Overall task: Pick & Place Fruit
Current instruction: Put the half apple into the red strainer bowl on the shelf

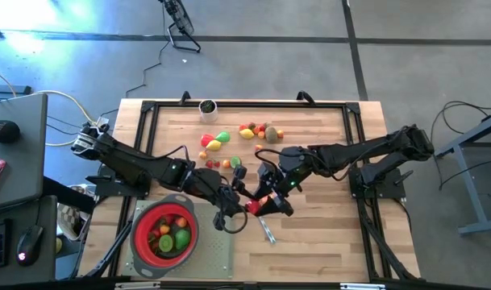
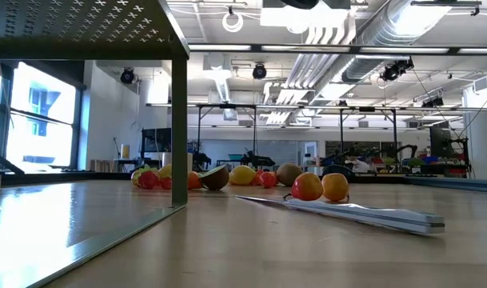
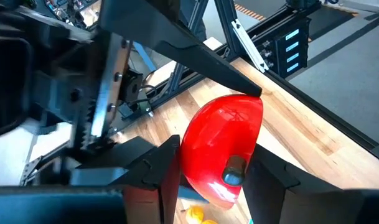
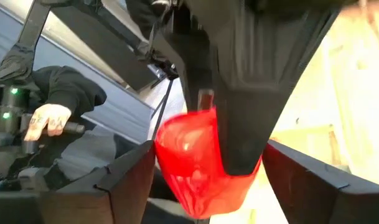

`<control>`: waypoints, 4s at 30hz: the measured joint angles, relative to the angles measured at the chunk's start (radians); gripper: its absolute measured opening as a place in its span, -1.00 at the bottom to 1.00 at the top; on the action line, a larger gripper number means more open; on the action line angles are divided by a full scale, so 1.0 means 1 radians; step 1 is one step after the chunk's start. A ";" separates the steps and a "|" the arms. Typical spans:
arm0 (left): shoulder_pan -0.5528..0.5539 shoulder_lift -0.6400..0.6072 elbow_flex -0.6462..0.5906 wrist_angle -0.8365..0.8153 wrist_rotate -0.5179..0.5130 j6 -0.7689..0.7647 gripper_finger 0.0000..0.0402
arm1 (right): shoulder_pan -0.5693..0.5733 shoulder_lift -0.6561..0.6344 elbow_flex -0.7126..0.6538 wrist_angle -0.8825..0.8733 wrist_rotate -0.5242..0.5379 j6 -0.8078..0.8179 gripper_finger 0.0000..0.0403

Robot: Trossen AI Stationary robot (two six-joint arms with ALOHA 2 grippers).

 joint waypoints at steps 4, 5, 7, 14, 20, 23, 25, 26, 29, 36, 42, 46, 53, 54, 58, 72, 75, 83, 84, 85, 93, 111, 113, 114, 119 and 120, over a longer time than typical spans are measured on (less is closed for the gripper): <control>0.000 0.000 0.000 -0.001 0.000 0.001 -0.34 | -0.010 -0.001 0.000 -0.002 -0.008 0.030 0.56; 0.000 0.000 0.000 0.000 0.000 0.001 -0.34 | -0.016 -0.001 0.000 -0.003 -0.023 0.046 0.59; -0.001 0.000 0.000 0.000 0.002 0.002 -0.34 | -0.030 -0.001 0.000 -0.004 -0.070 0.067 0.65; -0.001 0.000 0.000 0.001 0.003 -0.013 -0.34 | -0.100 -0.027 0.000 -0.013 -0.244 0.130 0.68; -0.001 -0.024 0.000 -0.006 0.000 -0.101 -0.34 | -0.155 -0.078 0.000 -0.036 -0.266 0.108 0.61; -0.001 -0.050 0.000 -0.012 0.000 -0.176 -0.34 | -0.179 -0.105 0.000 -0.051 -0.266 0.097 0.58; 0.000 -0.077 0.000 -0.034 0.000 -0.219 -0.34 | -0.194 -0.123 0.000 -0.048 -0.267 0.089 0.57; 0.000 -0.089 0.000 -0.051 0.000 -0.234 -0.34 | -0.201 -0.133 0.000 -0.053 -0.266 0.080 0.56; 0.000 -0.124 0.000 -0.103 0.000 -0.281 -0.34 | -0.223 -0.149 0.000 -0.062 -0.248 0.065 0.53; 0.001 -0.184 0.000 -0.197 0.012 -0.417 -0.34 | -0.287 -0.163 0.000 -0.114 -0.206 0.037 0.52; 0.009 -0.205 0.000 -0.300 0.160 -0.632 -0.34 | -0.304 -0.162 0.000 -0.114 -0.145 -0.012 0.49; 0.007 -0.205 0.000 -0.326 0.270 -0.787 -0.34 | -0.299 -0.162 0.000 -0.112 -0.125 -0.039 0.44; 0.006 -0.205 0.000 -0.345 0.305 -1.056 -0.34 | -0.247 -0.162 0.000 -0.111 -0.011 -0.131 0.33; 0.006 -0.205 0.000 -0.354 0.310 -1.087 -0.34 | -0.240 -0.162 0.000 -0.111 0.000 -0.141 0.32; 0.006 -0.196 0.000 -0.381 0.313 -1.198 -0.34 | -0.214 -0.162 0.000 -0.111 0.058 -0.168 0.27; 0.006 -0.175 0.000 -0.477 0.194 -1.404 -0.34 | -0.143 -0.161 0.000 -0.096 0.208 -0.218 0.24; 0.006 -0.175 0.000 -0.466 0.197 -1.404 -0.34 | -0.133 -0.161 0.000 -0.096 0.208 -0.238 0.24; 0.006 -0.194 0.082 -0.556 0.357 -1.444 -0.34 | -0.132 -0.161 0.000 -0.084 0.205 -0.238 0.24; 0.005 -0.194 0.104 -0.575 0.377 -1.456 -0.34 | -0.133 -0.161 0.000 -0.079 0.205 -0.239 0.24; 0.000 -0.194 0.125 -0.597 0.387 -1.469 -0.34 | -0.133 -0.161 0.000 -0.076 0.205 -0.239 0.24; -0.069 -0.196 0.257 -0.899 0.397 -1.589 -0.34 | -0.133 -0.161 0.000 -0.065 0.205 -0.239 0.24; -0.337 -0.207 0.244 -1.190 0.133 -1.771 -0.34 | -0.133 -0.161 0.000 0.004 0.284 -0.240 0.24; -0.336 -0.207 0.242 -1.189 0.139 -1.771 -0.34 | -0.135 -0.161 0.000 0.004 0.284 -0.240 0.24; -0.335 -0.207 0.239 -1.187 0.148 -1.771 -0.34 | -0.135 -0.161 0.000 0.003 0.284 -0.240 0.24; -0.335 -0.207 0.229 -1.191 0.192 -1.770 -0.20 | -0.135 -0.161 0.000 0.002 0.281 -0.240 0.24; -0.334 -0.207 0.229 -1.191 0.193 -1.771 -0.16 | -0.135 -0.161 0.000 0.002 0.281 -0.240 0.24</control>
